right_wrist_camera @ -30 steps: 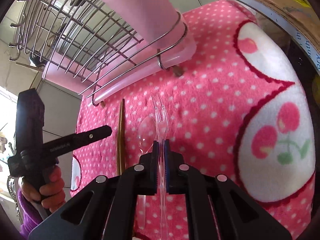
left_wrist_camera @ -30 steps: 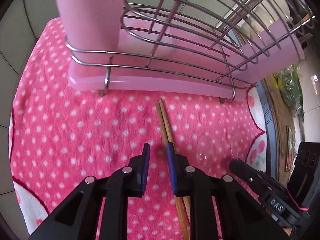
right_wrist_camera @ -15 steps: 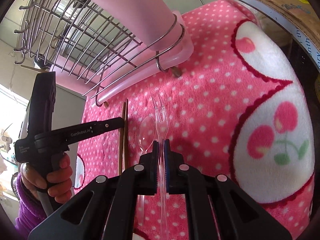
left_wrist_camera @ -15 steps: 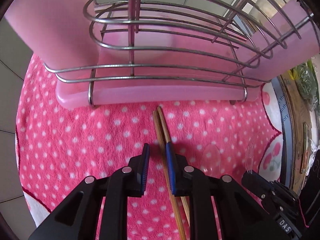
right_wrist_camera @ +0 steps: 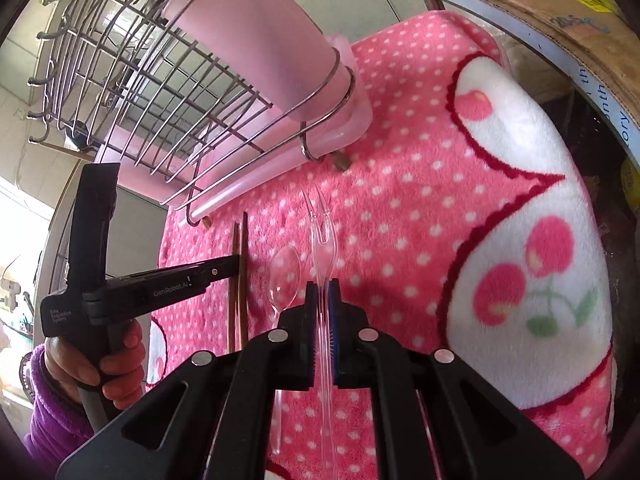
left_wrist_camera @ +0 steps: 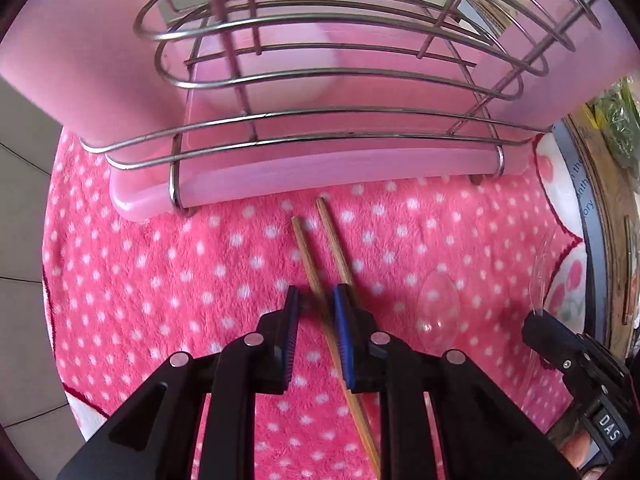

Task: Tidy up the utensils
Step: 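Lift the fork and chopstick and carry both above the pink cup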

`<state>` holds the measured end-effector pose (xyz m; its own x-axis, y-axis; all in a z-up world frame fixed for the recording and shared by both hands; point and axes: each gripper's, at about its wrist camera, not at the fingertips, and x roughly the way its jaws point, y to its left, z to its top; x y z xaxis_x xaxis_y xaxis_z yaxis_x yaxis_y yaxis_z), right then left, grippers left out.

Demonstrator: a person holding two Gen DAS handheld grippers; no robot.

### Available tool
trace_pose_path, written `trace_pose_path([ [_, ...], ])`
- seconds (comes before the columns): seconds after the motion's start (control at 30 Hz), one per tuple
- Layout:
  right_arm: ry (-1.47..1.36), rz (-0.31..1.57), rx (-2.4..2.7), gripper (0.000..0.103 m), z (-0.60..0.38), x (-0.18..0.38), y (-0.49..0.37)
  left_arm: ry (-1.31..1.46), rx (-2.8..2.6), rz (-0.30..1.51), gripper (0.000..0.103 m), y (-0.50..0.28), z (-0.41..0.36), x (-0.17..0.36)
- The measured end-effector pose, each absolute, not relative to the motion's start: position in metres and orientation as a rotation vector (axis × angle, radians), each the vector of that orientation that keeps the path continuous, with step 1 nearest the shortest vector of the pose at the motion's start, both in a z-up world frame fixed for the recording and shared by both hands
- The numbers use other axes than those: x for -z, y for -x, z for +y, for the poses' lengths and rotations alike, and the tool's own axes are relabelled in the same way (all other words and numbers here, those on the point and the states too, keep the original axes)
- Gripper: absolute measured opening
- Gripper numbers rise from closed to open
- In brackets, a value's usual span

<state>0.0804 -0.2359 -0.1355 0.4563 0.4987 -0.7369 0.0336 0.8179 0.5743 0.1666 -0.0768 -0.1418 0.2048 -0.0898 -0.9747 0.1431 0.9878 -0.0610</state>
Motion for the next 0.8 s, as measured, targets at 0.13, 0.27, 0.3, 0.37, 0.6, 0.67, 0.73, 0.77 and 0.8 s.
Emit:
trace_pose_path([
  [0.13,-0.569,1.037,-0.311,0.006,-0.238,0.13,-0.079,-0.025,0.178,1.333,0.01,-0.167,-0.082,0.137],
  [0.27,-0.547,0.983,-0.313,0.006,-0.239,0.119,-0.074,0.087,0.204,1.311,0.005,-0.16,-0.066,0.129],
  [0.3,-0.538,0.969,-0.311,0.006,-0.239,0.116,-0.072,0.105,0.212,1.293,0.005,-0.158,-0.063,0.126],
  [0.37,-0.526,0.944,-0.315,0.006,-0.238,0.111,-0.069,0.151,0.238,1.237,0.005,-0.15,-0.053,0.113],
  [0.6,-0.492,0.829,-0.327,0.006,-0.234,0.086,-0.055,0.248,0.287,0.993,0.005,-0.109,-0.026,0.061],
  [0.67,-0.481,0.787,-0.33,0.006,-0.229,0.077,-0.052,0.266,0.291,0.928,0.005,-0.099,-0.013,0.049],
  [0.73,-0.471,0.744,-0.333,0.006,-0.227,0.069,-0.047,0.291,0.297,0.843,0.005,-0.084,0.002,0.038],
  [0.77,-0.468,0.727,-0.335,0.006,-0.226,0.067,-0.045,0.299,0.299,0.81,0.005,-0.078,0.009,0.032],
  [0.8,-0.464,0.703,-0.338,0.006,-0.225,0.063,-0.042,0.306,0.299,0.774,0.005,-0.072,0.018,0.027],
])
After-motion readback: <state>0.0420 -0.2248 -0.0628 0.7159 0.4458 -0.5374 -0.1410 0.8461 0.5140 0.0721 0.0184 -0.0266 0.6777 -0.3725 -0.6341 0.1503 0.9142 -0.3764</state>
